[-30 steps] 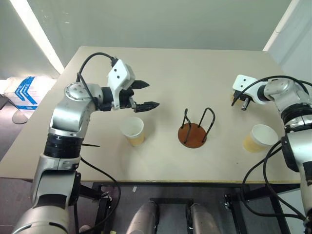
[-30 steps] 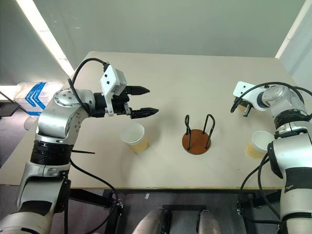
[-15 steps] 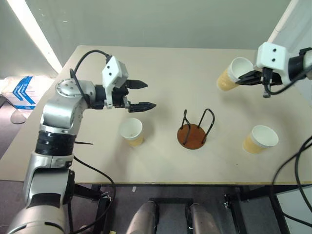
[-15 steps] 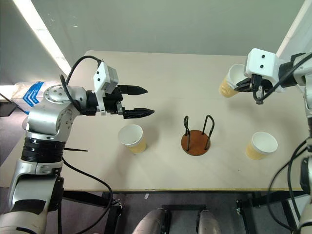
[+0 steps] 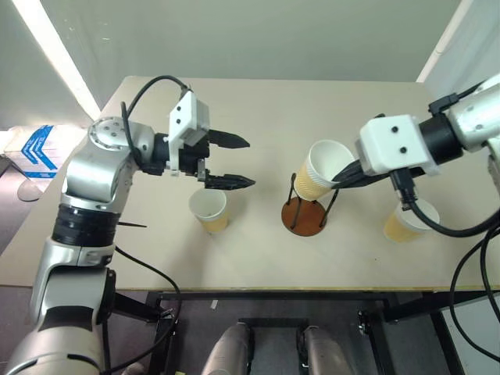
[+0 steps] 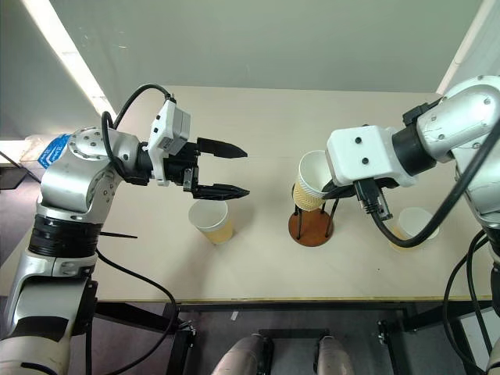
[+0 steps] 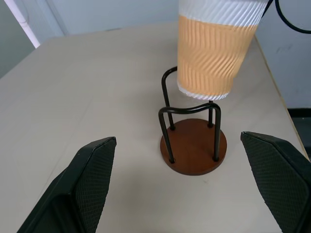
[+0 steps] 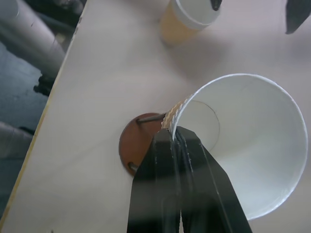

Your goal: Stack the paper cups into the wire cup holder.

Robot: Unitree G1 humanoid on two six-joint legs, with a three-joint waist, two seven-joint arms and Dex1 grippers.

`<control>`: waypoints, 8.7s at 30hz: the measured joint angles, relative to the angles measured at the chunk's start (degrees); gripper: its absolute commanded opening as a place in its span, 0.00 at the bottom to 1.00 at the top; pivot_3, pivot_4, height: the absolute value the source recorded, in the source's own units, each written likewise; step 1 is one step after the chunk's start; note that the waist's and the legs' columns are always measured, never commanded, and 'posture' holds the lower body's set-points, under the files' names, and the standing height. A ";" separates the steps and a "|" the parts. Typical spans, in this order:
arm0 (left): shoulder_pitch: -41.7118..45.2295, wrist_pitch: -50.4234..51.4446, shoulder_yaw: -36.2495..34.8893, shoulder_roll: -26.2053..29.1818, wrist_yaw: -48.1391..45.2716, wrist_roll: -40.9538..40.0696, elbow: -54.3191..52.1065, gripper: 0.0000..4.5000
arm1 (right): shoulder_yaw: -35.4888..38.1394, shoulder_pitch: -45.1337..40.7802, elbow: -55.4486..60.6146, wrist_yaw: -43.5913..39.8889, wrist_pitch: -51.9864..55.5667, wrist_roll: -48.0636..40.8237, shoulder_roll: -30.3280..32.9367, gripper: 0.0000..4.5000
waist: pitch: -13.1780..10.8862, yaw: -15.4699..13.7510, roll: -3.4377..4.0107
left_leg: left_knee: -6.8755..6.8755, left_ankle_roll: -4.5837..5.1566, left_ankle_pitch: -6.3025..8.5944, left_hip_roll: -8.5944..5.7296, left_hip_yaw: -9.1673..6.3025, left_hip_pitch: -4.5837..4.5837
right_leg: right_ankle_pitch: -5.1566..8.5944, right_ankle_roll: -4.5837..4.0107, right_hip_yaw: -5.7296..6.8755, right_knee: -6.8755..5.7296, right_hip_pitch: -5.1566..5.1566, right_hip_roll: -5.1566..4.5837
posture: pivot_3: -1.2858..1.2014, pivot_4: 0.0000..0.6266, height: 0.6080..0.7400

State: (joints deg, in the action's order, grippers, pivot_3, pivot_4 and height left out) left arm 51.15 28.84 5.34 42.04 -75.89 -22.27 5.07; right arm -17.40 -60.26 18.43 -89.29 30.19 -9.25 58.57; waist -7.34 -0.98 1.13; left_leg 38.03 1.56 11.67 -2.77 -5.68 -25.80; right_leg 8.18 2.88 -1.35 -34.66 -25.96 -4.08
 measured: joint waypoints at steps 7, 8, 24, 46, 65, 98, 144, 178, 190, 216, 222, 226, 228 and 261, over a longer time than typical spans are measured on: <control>-0.03 -0.07 0.00 0.06 0.05 0.09 -0.01 1.00 | -1.52 0.27 -4.15 0.18 -4.92 2.82 -0.86 0.01 | 0.00 0.13 0.00 | -0.01 -0.03 -0.06 0.01 0.01 -0.01 | 0.01 0.00 0.00 -0.13 -0.07 0.01 | 0.52 0.24 1.00; -0.04 -0.08 0.00 0.10 0.07 0.12 -0.01 1.00 | -1.67 0.27 -5.06 0.07 -5.67 3.20 -1.05 0.01 | 0.00 0.13 0.00 | -0.01 -0.03 -0.06 0.01 0.01 -0.01 | 0.00 0.00 0.00 -0.12 -0.06 0.00 | 0.52 0.24 1.00; -1.58 -0.32 -0.02 0.54 1.62 1.16 -1.13 1.00 | -3.81 1.61 -8.99 3.28 -7.95 8.03 -6.25 0.64 | 0.00 0.25 0.00 | -0.03 -0.02 -0.10 0.01 0.01 -0.01 | 0.00 0.00 0.01 -0.13 -0.08 0.00 | 0.52 0.24 1.00; -17.32 -5.91 1.74 19.31 1.20 12.39 -21.30 1.00 | 21.41 8.09 2.12 14.80 29.56 -22.19 -4.38 0.71 | 0.01 0.38 -0.05 | -0.15 -0.41 0.10 0.05 -0.01 -0.03 | 0.27 -0.19 -0.09 -0.29 -0.26 0.10 | 0.52 0.24 1.00; -22.64 -23.79 7.37 16.06 2.53 23.16 -5.08 1.00 | 21.32 9.54 3.52 21.32 30.16 -29.34 -2.33 0.71 | 0.02 0.30 -0.05 | -0.17 -0.50 0.21 0.15 -0.07 -0.15 | 0.32 -0.32 -0.08 -0.31 -0.44 0.19 | 0.52 0.24 1.00; 0.99 -16.98 9.39 8.85 -11.33 18.57 -0.46 0.01 | 26.25 25.33 3.89 19.33 17.10 -34.00 1.99 0.72 | 0.08 -0.23 -0.15 | 0.06 -0.36 0.17 0.31 -0.03 -0.23 | 0.22 -0.22 -0.06 -0.29 -0.36 0.33 | 0.52 0.24 1.00; 35.22 -47.17 43.01 -18.10 -14.53 0.02 42.93 0.01 | 64.85 53.55 21.46 38.20 29.67 -55.39 7.96 0.72 | 0.05 -1.93 -0.20 | 1.11 0.12 1.31 0.17 0.60 -0.59 | 0.28 1.91 -0.31 0.60 0.13 0.09 | 0.52 0.24 1.00; 38.33 -46.45 26.89 -23.08 -14.71 5.10 49.20 0.99 | 58.54 60.85 20.44 46.28 23.33 -31.95 14.52 0.72 | 0.05 -2.04 -0.19 | 1.27 0.59 1.53 -0.03 1.09 -0.37 | 0.29 2.52 -0.60 0.62 0.30 -0.19 | 0.52 0.24 1.00; 23.18 -25.29 15.03 -6.92 -13.47 2.21 33.56 1.00 | 59.80 71.94 19.29 29.57 20.25 -21.89 16.40 0.85 | 0.17 -1.73 0.05 | 1.49 0.68 1.59 -0.06 1.35 -0.22 | 0.42 2.52 -0.84 0.52 0.37 -0.16 | 0.52 0.24 1.00; 8.77 -10.95 7.96 -3.39 -10.06 2.47 10.57 1.00 | 21.92 49.64 -10.00 21.99 -0.49 -3.92 20.14 0.99 | 0.17 -0.57 0.08 | 1.90 0.96 1.37 -0.08 1.25 0.03 | 0.10 2.27 -0.94 0.33 0.71 -0.11 | 0.52 0.24 1.00; 8.19 -10.46 7.93 -2.93 -9.89 2.60 9.60 1.00 | 15.98 45.32 -13.34 20.50 -2.60 -0.66 17.13 0.65 | 0.17 -0.55 0.09 | 1.86 0.87 1.38 -0.08 1.26 -0.04 | 0.06 2.36 -0.93 0.43 0.67 -0.13 | 0.52 0.24 1.00; 8.04 -10.08 7.93 -2.80 -9.59 2.72 8.79 1.00 | 15.03 44.01 -13.15 20.08 -2.99 0.52 16.34 0.32 | 0.17 -0.55 0.09 | 1.79 0.85 1.40 -0.08 1.25 -0.06 | 0.06 2.34 -0.92 0.57 0.69 -0.13 | 0.52 0.24 1.00; 7.49 -10.01 7.90 -2.73 -9.13 2.73 8.31 1.00 | 14.58 44.06 -12.61 19.87 -3.01 0.61 15.91 0.16 | 0.17 -0.56 0.09 | 1.77 0.82 1.43 -0.08 1.26 -0.06 | 0.06 2.32 -0.92 0.60 0.68 -0.14 | 0.52 0.24 1.00; 4.01 -5.03 6.63 -1.24 -11.23 1.21 2.26 1.00 | -3.96 -1.05 -0.50 3.62 -0.75 -1.59 2.46 0.01 | 0.15 0.06 0.07 | 1.02 0.29 1.04 -0.07 0.52 -0.22 | 0.40 1.30 -0.28 0.53 0.33 -0.15 | 0.52 0.24 1.00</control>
State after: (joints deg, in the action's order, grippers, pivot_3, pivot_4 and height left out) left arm 55.16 23.81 11.97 40.80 -87.12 -21.06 7.33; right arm -21.36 -61.31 17.93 -85.68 29.45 -10.84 61.04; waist -7.19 -0.91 1.20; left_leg 39.04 1.85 12.71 -2.84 -5.17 -26.02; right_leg 8.58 4.17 -1.63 -34.13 -25.63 -4.23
